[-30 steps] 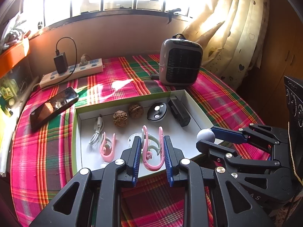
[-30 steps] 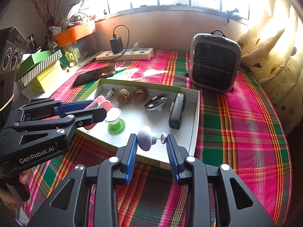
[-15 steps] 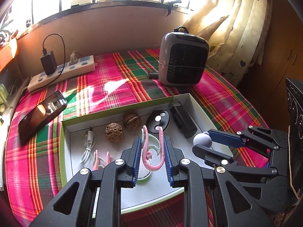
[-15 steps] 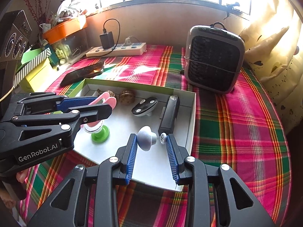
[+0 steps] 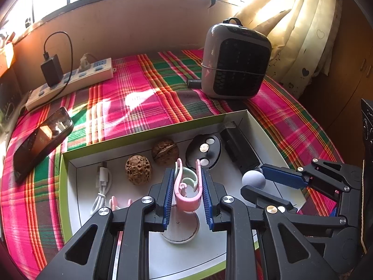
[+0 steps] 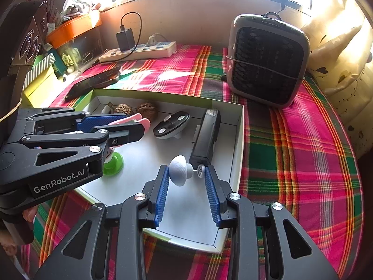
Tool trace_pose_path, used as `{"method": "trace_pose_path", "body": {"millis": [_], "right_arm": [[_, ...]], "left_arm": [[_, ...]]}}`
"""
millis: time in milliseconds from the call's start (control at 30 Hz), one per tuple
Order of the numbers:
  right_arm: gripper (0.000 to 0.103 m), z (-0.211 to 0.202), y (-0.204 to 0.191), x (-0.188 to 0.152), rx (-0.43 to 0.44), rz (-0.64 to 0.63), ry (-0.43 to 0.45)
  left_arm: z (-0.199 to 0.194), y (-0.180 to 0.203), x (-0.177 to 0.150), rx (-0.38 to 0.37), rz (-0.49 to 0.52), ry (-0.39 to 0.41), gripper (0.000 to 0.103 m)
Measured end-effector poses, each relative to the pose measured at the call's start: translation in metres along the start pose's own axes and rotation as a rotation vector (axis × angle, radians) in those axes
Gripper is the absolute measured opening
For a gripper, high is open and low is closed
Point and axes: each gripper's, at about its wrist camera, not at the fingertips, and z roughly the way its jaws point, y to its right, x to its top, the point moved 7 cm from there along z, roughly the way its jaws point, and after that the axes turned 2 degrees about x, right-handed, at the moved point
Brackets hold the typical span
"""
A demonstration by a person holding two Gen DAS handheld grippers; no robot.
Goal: Organize objects
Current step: 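Carry the pink clip and white knob over the box with both tools, then open the right tool to drop the knob while the left tool releases the pink clip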
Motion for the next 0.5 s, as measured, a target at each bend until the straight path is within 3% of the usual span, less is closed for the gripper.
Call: {"method": "trace_pose_path", "body": {"millis": [500], "right_arm": [[0.033,0.004,-0.006,-0.001,0.004,-0.02,-0.009]], "left_arm": [[0.013,-0.002,-0.004,0.013,0.006,-0.032,0.021]]}}
